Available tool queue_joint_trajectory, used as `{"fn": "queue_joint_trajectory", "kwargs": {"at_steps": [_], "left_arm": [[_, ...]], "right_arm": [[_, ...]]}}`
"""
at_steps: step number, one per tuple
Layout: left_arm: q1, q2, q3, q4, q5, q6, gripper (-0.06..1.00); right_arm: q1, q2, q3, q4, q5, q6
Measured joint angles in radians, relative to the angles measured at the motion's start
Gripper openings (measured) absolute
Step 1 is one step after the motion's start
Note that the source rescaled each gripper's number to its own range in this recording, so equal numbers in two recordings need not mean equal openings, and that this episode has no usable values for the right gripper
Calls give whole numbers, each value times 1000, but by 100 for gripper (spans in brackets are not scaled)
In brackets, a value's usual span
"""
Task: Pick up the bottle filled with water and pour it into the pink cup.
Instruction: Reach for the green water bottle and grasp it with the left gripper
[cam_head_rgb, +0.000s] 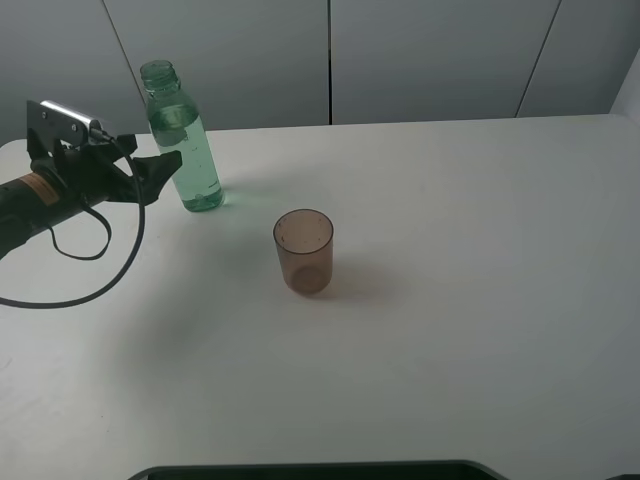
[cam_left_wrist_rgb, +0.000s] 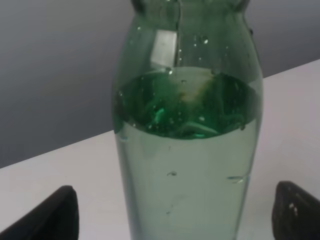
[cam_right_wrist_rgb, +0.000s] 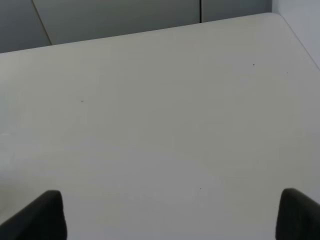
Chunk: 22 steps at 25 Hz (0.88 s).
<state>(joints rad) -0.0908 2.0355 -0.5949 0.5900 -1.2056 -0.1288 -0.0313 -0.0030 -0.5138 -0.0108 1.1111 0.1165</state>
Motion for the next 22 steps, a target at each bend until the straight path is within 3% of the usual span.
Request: {"fn": "queue_joint_trajectory", "kwargs": {"at_steps": [7,22], "left_arm": [[-6,38,-55,5,0,0,100],[-104,185,-244,-14,-2,-2,100]], "right_arm": [[0,0,0,0,0,-2],[0,0,0,0,0,-2]]}}
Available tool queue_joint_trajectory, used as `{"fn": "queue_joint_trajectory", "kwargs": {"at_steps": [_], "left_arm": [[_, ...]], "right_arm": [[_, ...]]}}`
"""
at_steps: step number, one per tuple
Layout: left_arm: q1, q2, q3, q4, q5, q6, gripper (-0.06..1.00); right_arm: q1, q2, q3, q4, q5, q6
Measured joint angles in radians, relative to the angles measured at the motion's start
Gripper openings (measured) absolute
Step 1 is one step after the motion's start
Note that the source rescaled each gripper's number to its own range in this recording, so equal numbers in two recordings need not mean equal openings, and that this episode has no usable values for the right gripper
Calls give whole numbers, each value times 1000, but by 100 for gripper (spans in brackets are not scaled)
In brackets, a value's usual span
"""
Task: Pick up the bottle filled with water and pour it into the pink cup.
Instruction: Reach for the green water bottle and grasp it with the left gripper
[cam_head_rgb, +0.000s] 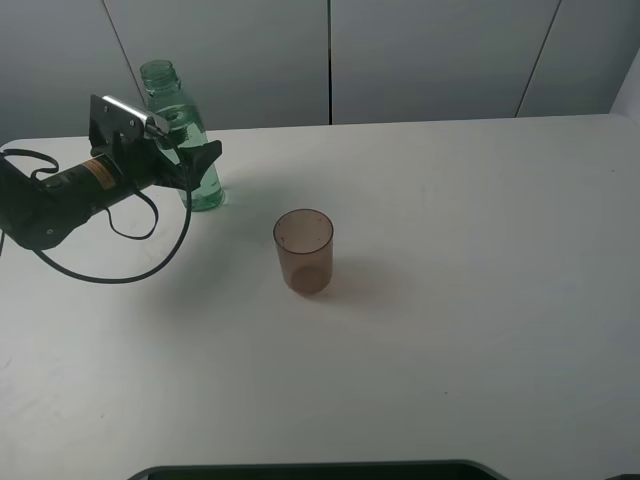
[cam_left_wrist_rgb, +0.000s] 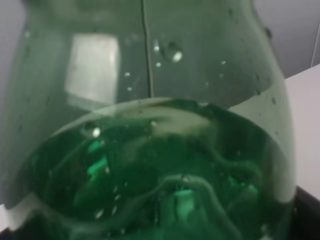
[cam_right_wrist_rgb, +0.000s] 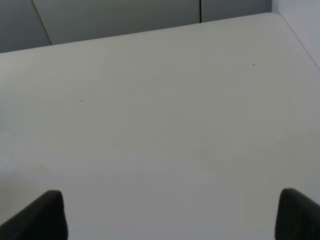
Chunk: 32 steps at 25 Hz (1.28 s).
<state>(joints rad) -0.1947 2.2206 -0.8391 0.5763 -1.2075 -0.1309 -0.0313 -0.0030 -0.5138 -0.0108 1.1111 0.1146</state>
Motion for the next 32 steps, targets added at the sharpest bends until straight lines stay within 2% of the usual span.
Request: {"fn": "queue_joint_trajectory", "kwargs": {"at_steps": [19,20,21,23,32], "left_arm": [[-3,66,-75,20,0,-22,99],[-3,66,-75,20,0,-22,90],[-3,66,-75,20,0,-22,71],[-3,66,-75,25,0,-24,0],[-5,66,-75,27,0,-23,2]], "right_arm": [[0,0,0,0,0,0],[0,0,0,0,0,0],[0,0,0,0,0,0],[0,0,0,0,0,0],[0,0,0,0,0,0]]}}
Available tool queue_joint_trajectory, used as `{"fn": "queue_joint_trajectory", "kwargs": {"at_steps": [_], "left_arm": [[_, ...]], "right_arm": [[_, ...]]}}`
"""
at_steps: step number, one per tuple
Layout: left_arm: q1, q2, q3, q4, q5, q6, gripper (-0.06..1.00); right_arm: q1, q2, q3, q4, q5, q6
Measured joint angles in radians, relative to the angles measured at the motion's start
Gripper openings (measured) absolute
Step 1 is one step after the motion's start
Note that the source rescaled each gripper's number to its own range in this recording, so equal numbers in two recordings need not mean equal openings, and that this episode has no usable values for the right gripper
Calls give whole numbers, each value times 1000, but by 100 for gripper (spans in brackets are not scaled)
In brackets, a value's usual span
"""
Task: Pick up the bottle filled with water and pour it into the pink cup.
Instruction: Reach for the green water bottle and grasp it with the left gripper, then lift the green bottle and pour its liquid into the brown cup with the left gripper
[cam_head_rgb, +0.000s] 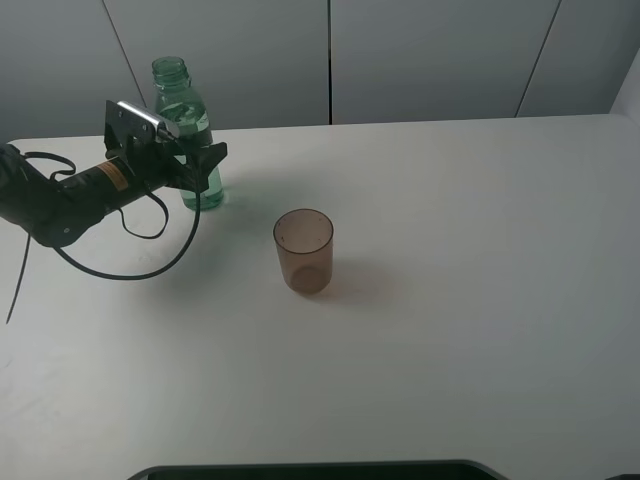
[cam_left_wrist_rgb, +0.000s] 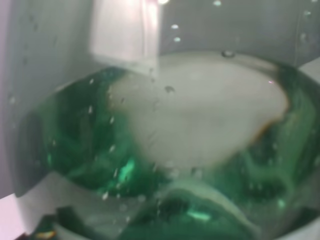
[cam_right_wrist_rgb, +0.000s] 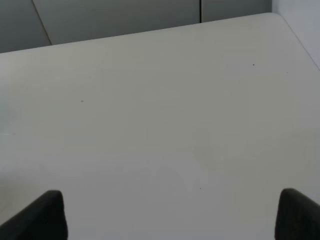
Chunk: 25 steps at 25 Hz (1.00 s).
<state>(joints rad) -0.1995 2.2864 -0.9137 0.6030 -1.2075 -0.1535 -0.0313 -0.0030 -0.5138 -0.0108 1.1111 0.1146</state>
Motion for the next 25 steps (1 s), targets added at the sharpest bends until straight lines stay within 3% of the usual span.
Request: {"fn": "queue_joint_trajectory", "kwargs": {"at_steps": [19,25], "left_arm": [[0,0,-4,-2,2,0,2],[0,-42,-17,11,70,0,2]], "right_arm": [[0,0,0,0,0,0],[0,0,0,0,0,-2]]}}
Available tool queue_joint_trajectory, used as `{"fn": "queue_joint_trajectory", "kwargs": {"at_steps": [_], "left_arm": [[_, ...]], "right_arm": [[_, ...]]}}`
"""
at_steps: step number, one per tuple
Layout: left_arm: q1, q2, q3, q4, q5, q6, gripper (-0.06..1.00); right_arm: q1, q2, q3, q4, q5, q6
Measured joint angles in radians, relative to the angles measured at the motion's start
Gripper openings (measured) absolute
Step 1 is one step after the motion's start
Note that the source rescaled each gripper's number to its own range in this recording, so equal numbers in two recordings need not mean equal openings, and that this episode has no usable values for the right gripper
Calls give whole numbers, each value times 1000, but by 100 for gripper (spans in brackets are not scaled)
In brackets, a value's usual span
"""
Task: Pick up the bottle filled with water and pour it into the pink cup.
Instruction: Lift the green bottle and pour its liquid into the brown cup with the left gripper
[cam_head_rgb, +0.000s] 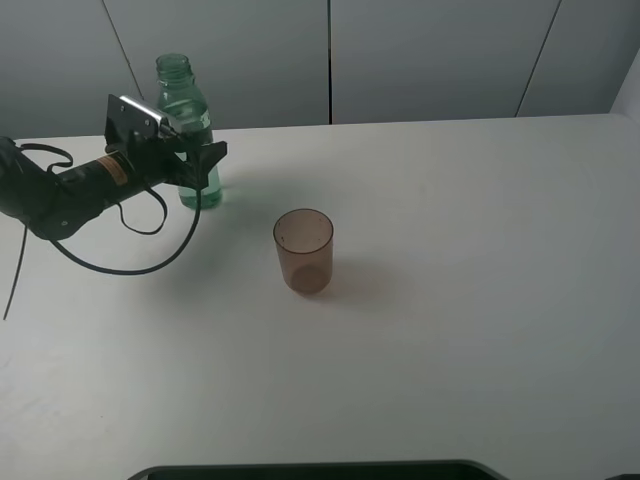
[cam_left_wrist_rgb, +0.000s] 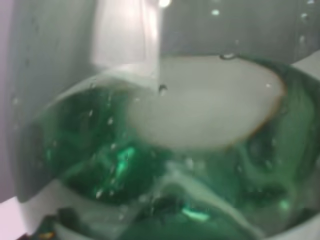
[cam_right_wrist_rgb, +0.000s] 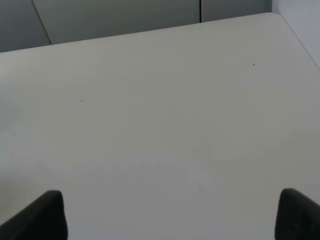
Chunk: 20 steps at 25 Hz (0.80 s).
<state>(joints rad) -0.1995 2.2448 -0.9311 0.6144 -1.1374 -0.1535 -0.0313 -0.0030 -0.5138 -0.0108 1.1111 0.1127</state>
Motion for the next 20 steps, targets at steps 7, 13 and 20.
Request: {"fn": "queue_joint_trajectory", "kwargs": {"at_steps": [7,13,20], "left_arm": [[0,-93,-92,112,20,-81,2],[0,-105,-171,257,38,-192,2],[0,-105,-219,496,56,-156,2]], "right_arm": [[0,0,0,0,0,0],[0,0,0,0,0,0],[0,0,0,0,0,0]]}}
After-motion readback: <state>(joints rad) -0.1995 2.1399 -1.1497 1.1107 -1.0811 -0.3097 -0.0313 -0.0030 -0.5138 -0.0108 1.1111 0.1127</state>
